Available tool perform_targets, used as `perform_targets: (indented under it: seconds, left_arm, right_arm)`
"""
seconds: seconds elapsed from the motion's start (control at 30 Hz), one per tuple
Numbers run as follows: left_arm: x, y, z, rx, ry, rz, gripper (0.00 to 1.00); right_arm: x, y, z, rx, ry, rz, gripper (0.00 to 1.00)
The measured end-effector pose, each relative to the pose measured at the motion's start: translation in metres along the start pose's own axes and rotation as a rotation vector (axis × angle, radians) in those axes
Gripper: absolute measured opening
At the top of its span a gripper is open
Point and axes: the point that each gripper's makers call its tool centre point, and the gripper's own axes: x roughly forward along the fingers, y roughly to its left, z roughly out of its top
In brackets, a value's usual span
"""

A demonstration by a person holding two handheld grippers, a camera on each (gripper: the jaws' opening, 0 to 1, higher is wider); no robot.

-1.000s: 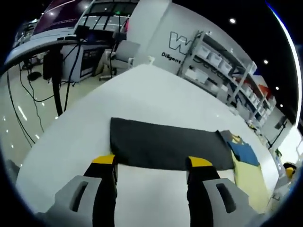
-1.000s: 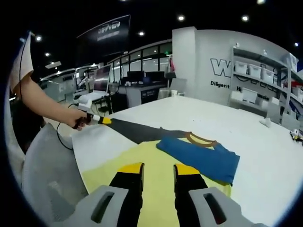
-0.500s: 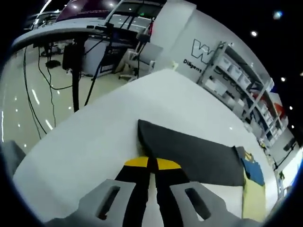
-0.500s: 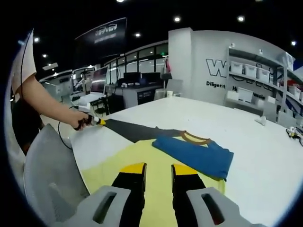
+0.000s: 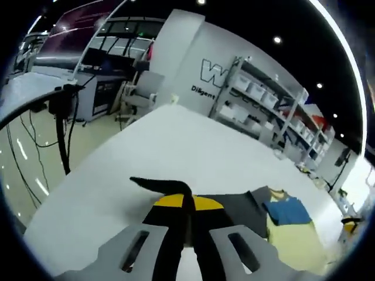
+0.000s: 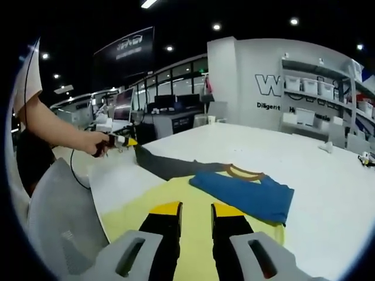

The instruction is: Fold the garment on the visible template until the final outline fits inside the template.

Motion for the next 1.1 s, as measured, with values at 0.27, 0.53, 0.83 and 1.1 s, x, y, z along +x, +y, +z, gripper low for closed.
perform_targets:
  seconds: [0.27, 0.53, 0.83, 1.1]
  left_arm:
    - [0.016, -0.080, 0.034, 0.061, -0.037, -0.162, 0.01]
    - [0.038, -0.162, 0.046, 0.083, -0.036, -0.353, 0.01]
    - [0.058, -0.237, 0.031, 0.136, 0.010, -0.537, 0.01]
    - [0.074, -0.284, 0.010, 0.152, 0.054, -0.643, 0.01]
  right_arm:
    - [0.006, -0.004, 0.001, 0.024, -0.028, 0.010, 0.12]
    - [0.008, -0.011, -0.002, 0.053, -0.050, 0.007, 0.11]
    - [0.010, -0.013, -0.009, 0.000, -0.044, 0.020, 0.15]
    - [0.009, -0.013, -0.016, -0.029, -0.031, 0.019, 0.27]
